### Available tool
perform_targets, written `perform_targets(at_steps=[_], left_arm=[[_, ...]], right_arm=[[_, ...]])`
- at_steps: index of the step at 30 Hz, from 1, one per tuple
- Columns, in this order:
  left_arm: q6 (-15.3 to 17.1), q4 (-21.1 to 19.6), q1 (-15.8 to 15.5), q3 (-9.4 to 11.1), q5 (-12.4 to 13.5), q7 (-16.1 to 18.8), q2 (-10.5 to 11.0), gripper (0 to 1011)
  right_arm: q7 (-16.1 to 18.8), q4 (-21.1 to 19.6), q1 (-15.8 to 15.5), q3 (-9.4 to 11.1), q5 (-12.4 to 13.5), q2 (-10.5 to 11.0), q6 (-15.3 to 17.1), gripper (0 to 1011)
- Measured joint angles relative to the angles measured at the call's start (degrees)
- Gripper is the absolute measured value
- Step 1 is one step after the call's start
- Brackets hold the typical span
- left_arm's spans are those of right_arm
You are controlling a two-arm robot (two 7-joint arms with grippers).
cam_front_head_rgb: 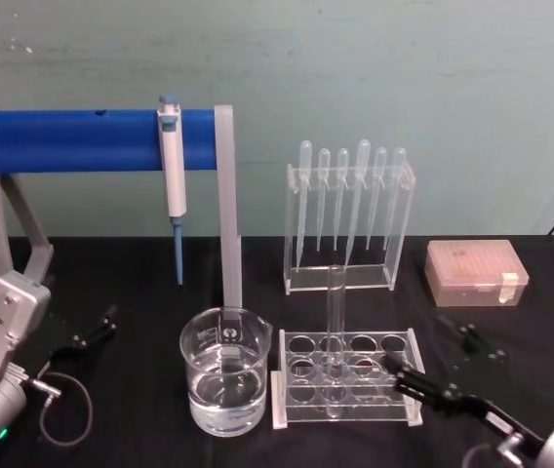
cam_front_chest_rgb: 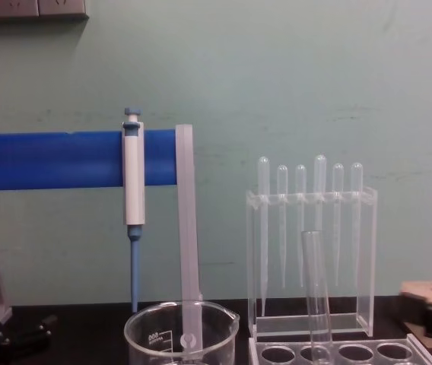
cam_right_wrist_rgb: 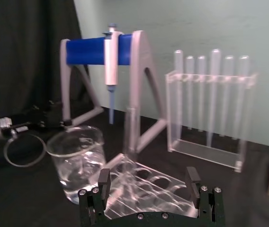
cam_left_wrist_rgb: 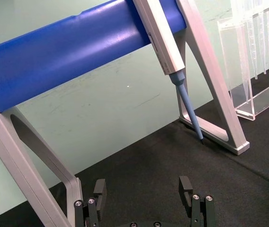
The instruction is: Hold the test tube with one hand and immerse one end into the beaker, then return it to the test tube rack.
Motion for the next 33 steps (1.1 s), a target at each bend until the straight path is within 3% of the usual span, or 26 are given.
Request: perform_targets(at_steps=[9, 15, 27, 33], left_arm=[[0.00, 0.00, 0.00, 0.00, 0.00, 0.00, 0.00, 1000], [0.00, 0.00, 0.00, 0.00, 0.00, 0.00, 0.00, 1000], [0.00, 0.00, 0.00, 0.00, 0.00, 0.00, 0.00, 1000], [0.00, 0.00, 0.00, 0.00, 0.00, 0.00, 0.00, 1000]], right_arm=[[2.62, 5.54, 8.90, -4.21, 0.43, -7.07, 6.04, 1004], [3.49, 10.07, 14.36, -5.75, -0.57, -10.55, 9.60, 1004], [5.29, 16.07, 21.18, -7.80, -3.93, -13.85, 13.57, 1004], [5.51, 16.54, 22.05, -7.75, -4.82, -14.32, 14.06, 952]])
